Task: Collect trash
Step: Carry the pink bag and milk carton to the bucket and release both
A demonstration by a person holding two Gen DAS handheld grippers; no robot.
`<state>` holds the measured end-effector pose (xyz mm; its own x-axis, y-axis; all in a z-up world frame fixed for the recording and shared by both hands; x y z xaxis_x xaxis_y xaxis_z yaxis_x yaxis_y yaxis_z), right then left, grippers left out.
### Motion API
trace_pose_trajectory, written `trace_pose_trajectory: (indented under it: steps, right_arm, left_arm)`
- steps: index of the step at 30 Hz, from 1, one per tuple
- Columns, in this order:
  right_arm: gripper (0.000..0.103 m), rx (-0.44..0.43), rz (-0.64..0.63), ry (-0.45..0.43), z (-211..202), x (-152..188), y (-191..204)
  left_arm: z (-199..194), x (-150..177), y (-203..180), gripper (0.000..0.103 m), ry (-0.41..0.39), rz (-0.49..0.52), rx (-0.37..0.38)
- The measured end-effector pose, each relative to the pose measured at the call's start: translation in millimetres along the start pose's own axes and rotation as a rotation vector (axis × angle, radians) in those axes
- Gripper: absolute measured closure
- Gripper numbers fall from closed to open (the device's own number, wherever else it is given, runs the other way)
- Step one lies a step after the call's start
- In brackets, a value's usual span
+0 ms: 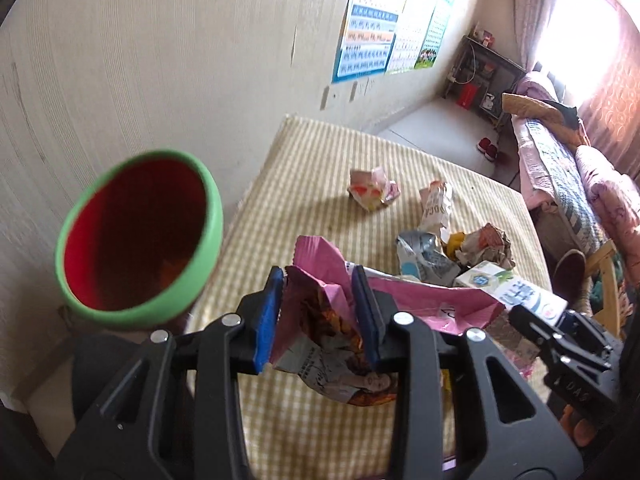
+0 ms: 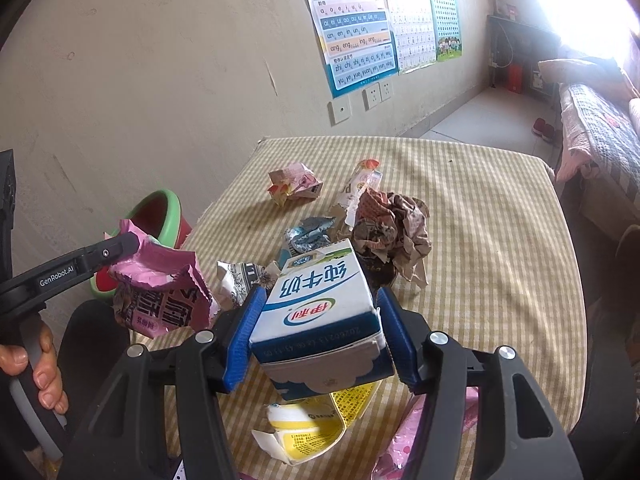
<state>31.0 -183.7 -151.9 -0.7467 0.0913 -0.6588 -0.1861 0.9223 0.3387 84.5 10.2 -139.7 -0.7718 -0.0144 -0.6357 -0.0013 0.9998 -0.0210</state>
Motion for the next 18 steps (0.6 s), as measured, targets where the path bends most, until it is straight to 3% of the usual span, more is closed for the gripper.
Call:
trace_pose_trajectory:
  steps: [18]
  right_arm:
    - [0.047,-0.012,-0.047,-0.039,-17.3,-19.8,29.2]
  left_arm:
    - [-11.1,-7.0,18.5,0.069,-0.067,-0.002,-0.035]
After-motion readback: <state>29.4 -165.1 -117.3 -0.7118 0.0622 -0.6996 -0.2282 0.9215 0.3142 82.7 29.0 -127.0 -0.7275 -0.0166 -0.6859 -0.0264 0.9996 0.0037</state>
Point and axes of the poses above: each gripper's, at about its wrist camera, not at the fingertips, and z roughly the way its jaws point, y to its left, x to its underside, the point moved 8 cm from there along z, roughly the way its jaws point, and after that the axes turned 8 degrees about -x, right-handed, at the moved point
